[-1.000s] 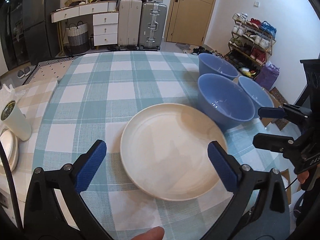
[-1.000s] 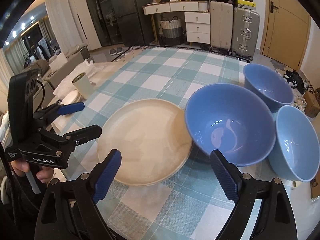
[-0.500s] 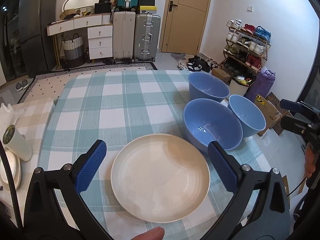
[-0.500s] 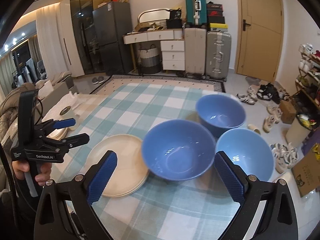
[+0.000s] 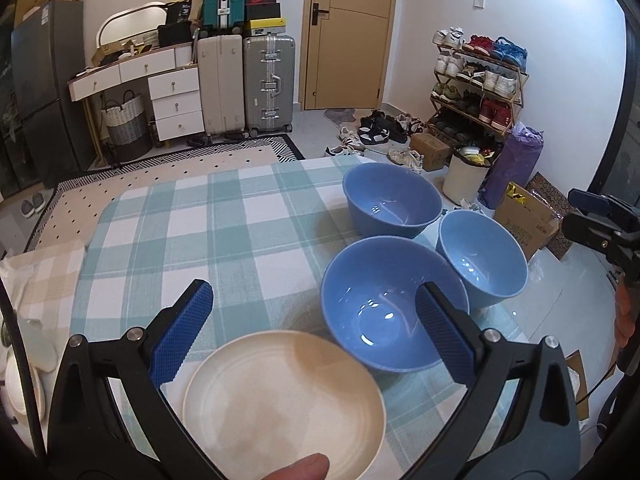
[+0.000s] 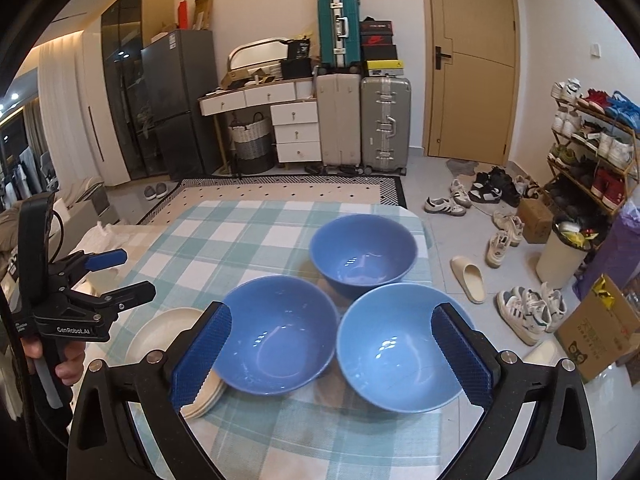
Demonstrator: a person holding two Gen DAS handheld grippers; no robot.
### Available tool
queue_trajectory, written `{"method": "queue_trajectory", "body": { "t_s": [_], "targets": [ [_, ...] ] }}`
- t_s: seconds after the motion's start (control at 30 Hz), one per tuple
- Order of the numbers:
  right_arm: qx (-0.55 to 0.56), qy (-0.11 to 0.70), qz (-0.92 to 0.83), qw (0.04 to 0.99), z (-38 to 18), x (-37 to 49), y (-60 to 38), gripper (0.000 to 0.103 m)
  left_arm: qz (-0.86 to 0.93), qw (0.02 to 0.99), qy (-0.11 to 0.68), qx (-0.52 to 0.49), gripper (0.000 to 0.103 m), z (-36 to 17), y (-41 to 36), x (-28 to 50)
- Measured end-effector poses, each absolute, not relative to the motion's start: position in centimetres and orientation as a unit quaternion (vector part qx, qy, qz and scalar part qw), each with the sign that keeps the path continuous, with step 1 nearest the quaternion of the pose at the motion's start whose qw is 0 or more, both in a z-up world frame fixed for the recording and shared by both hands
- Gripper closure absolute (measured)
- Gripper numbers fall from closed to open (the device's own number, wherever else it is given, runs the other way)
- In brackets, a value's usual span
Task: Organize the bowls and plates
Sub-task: 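Move both tools toward the nearest blue bowl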
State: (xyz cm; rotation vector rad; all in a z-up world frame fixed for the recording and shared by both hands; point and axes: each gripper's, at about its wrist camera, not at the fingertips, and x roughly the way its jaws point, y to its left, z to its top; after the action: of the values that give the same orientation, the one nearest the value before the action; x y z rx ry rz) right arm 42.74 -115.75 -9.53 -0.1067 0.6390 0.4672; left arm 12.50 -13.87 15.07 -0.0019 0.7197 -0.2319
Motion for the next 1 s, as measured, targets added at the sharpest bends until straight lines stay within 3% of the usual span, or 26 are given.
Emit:
{"method": "queue_trajectory", "body": {
  "t_s": [0.4,1.0],
  "targets": [
    [-0.04,0.337,0.196,0.92,-10.5,48.5,-117.2,0.001,-0.132,0.921,0.367,0.015,0.002,14.3,-18.3,19.9],
    [-0.038,0.379,0.179,0.907,-13.5,56.9,-115.5,0.001,-0.126,0.906,0.403,0.004,0.002,10.8,-18.4,30.2]
  ]
}}
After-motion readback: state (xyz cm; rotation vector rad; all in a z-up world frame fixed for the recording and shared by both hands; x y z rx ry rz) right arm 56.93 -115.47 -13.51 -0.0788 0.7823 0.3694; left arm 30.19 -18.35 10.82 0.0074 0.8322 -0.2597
